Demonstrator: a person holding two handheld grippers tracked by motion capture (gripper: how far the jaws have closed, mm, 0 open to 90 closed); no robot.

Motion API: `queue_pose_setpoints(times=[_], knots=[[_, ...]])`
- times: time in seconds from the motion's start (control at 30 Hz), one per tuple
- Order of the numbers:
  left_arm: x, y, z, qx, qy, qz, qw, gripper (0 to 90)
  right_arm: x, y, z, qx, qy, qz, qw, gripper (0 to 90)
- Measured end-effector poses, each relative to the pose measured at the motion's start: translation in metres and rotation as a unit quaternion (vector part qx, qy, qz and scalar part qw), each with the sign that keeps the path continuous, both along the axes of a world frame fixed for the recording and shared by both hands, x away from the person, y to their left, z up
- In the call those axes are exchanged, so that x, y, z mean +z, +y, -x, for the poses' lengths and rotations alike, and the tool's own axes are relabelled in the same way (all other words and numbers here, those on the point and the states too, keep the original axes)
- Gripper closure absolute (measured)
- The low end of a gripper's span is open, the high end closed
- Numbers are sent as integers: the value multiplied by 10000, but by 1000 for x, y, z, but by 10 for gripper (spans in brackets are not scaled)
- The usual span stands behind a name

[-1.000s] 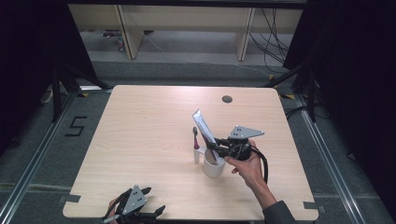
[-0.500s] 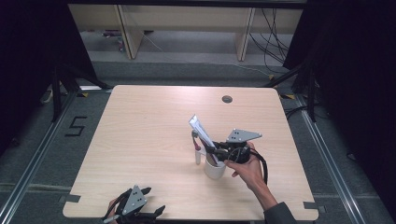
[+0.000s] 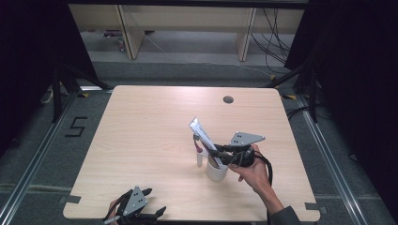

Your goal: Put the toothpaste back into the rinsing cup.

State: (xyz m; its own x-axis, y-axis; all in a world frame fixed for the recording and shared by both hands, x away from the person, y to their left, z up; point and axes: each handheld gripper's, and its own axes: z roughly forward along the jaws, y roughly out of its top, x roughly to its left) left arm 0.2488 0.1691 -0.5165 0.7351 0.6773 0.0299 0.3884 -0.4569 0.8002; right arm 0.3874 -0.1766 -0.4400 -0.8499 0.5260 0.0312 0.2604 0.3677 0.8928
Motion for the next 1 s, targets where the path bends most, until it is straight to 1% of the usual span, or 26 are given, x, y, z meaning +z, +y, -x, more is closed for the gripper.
queue_pose_setpoints(times=[0.03, 0.07, 0.1, 0.13, 0.17, 0.27, 0.3, 0.33, 0.37, 0.4, 0.43, 0.47, 0.5, 0.53, 0.57, 0.6, 0.63, 0.67, 0.7, 0.77, 0.8, 0.83, 0.9, 0.93, 0.97, 1.0], knots=[[0, 0, 0, 6, 15, 2, 10000, 213, 1, 0, 2, 43, 191, 53, 9998, 752], [0, -1, 0, 12, 47, 43, 10000, 213, 1, 0, 4, 43, 262, 22, 9996, 753], [-1, -1, 0, 5, 43, 37, 10000, 213, 1, 0, 3, 68, 138, 32, 9999, 753], [-1, -3, 1, 41, 44, 148, 9999, 213, 1, 0, 4, 29, 94, 80, 9999, 753], [-1, -2, 1, 22, 30, 68, 10000, 214, 1, 0, 4, 66, 93, 93, 9999, 753], [-1, -2, 1, 39, -13, 210, 9998, 213, 1, 0, 7, 79, 182, 99, 9998, 753], [-1, -2, 1, 50, -20, 219, 9997, 214, 0, 0, 7, 48, 34, 80, 10000, 753], [-2, -2, 1, 60, -11, 244, 9997, 214, 0, -1, 8, -5, 119, 123, 9999, 753], [-1, -2, 1, 56, 22, 204, 9998, 213, 0, -1, 9, 41, 126, 194, 9997, 752], [-1, 0, 0, 24, -1, 47, 10000, 214, -1, -2, 10, 19, 90, 263, 9996, 752], [-1, -1, 0, 15, 35, 49, 10000, 214, -3, -3, 9, 22, 29, 313, 9995, 753], [-2, -2, 1, 38, 47, 144, 9999, 214, -5, -3, 10, 7, 77, 359, 9993, 754], [-2, -3, 0, 9, 34, 122, 9999, 214, -6, -3, 12, -70, 220, 432, 9988, 753], [-2, -3, 0, 11, 30, 102, 9999, 214, -10, -4, 11, -47, 215, 529, 9984, 754], [-1, -2, 0, -8, 34, 70, 10000, 214, -11, -4, 10, -18, 323, 581, 9978, 754], [-2, -3, 0, 23, 45, 175, 9998, 214, -14, -4, 10, 7, 346, 615, 9975, 755], [-1, -2, 0, 4, 45, 122, 9999, 214, -15, -5, 9, -39, 302, 647, 9974, 755], [0, 0, -1, -19, 36, -2, 10000, 214, -15, -5, 10, -61, 405, 693, 9968, 755], [0, -1, 0, 16, 17, 51, 10000, 214, -15, -5, 10, 0, 385, 698, 9968, 755], [-1, -3, 1, 64, 15, 233, 9997, 214, -16, -5, 10, -29, 408, 747, 9964, 755], [0, -1, 0, -7, 9, 143, 9999, 214, -16, -4, 10, -28, 502, 739, 9960, 755], [0, -1, 0, -11, 2, 140, 9999, 214, -16, -5, 10, -13, 524, 728, 9960, 755], [0, -2, 1, 17, 9, 177, 9998, 214, -16, -5, 10, -29, 467, 765, 9960, 755], [0, -2, 1, 18, 9, 173, 9998, 214, -16, -5, 11, -71, 508, 758, 9958, 754], [0, -1, 1, -18, 13, 103, 9999, 214, -16, -5, 12, -65, 512, 755, 9958, 753], [-1, -2, 1, 20, 1, 198, 9998, 214, -16, -6, 12, -64, 510, 747, 9959, 751]])
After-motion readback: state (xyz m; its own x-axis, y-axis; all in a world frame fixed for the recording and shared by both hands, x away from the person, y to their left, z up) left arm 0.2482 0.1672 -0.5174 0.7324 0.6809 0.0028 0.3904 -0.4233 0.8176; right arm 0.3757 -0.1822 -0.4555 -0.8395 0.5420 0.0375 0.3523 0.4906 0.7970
